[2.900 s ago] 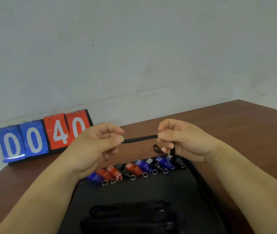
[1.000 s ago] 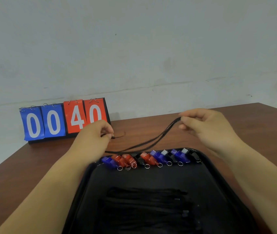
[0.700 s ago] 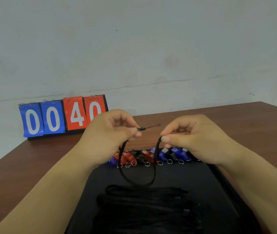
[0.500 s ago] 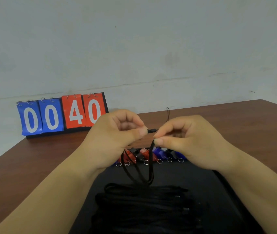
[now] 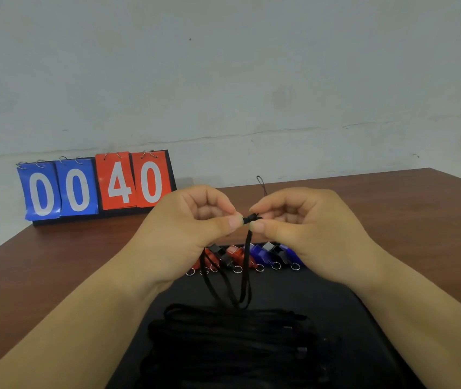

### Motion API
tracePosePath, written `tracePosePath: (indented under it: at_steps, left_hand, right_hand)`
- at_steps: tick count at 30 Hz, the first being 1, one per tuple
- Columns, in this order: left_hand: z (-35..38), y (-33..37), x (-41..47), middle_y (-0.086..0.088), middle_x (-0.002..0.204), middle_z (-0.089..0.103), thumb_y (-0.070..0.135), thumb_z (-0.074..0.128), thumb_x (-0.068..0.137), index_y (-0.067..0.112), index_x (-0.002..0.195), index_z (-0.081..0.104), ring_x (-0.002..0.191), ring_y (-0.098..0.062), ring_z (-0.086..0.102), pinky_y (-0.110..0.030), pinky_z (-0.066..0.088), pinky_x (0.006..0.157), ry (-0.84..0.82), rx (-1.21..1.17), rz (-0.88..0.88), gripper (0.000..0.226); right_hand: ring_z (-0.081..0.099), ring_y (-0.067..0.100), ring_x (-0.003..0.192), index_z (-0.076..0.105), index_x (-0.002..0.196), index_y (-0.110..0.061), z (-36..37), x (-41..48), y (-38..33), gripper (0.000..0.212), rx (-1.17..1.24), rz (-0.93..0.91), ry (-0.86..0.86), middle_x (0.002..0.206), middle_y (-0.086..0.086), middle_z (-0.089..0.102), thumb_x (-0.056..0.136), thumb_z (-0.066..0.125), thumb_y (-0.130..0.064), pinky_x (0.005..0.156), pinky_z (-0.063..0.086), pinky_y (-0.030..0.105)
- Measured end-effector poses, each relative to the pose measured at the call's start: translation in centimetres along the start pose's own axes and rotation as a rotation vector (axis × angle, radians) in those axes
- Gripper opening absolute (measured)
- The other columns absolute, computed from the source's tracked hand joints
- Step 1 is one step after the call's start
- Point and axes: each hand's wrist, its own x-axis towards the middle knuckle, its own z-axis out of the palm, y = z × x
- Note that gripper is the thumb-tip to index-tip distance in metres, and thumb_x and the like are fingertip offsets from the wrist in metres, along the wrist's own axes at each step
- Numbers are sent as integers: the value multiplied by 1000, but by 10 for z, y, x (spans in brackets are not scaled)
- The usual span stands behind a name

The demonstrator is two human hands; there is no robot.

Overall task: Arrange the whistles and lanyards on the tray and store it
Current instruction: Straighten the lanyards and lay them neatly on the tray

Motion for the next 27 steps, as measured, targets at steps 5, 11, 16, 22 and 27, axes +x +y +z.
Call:
tracePosePath:
  at_steps: [5, 11, 16, 22, 27]
  left_hand:
    - [-1, -1, 1, -11, 88, 78, 15, 80, 84, 29, 79, 76, 78, -24, 74, -37, 51, 71, -5, 0, 13, 15]
    - [1, -5, 2, -12, 87, 78, 16, 81, 82, 24, 81, 76, 80, -28, 75, -38, 55, 71, -5, 14, 11, 9]
    - [0, -5, 1, -11, 85, 78, 14, 81, 82, 22, 82, 76, 77, -23, 76, -32, 54, 70, 1, 1, -6, 9]
    - [1, -6, 1, 0, 97, 80, 21, 67, 97, 18, 113, 66, 91, -16, 75, -38, 56, 91, -185, 16, -66, 16]
    - [3, -8, -1, -2, 107, 79, 19, 60, 102, 8, 123, 57, 93, -14, 70, -21, 52, 79, -361, 46, -58, 23]
  right_hand:
    - [77, 19, 79, 80, 94, -23, 0, 1, 1, 17, 22, 7, 1, 88, 1, 78, 80, 84, -14, 81, 63, 34]
    - [78, 17, 79, 79, 91, -21, 1, 1, 2, 13, 37, 28, -22, 86, 1, 79, 81, 82, -14, 80, 63, 30]
    - [78, 17, 78, 78, 88, -19, 1, 2, 1, 6, 26, 40, -35, 84, 2, 79, 84, 81, -16, 78, 64, 33]
    - [77, 17, 77, 78, 86, -20, -1, 3, 1, 4, 33, 11, 35, 82, 2, 78, 86, 79, -16, 81, 64, 38]
    - [73, 10, 69, 77, 83, -18, -1, 3, -2, 5, 99, -26, 115, 79, 6, 76, 84, 79, -14, 69, 60, 22]
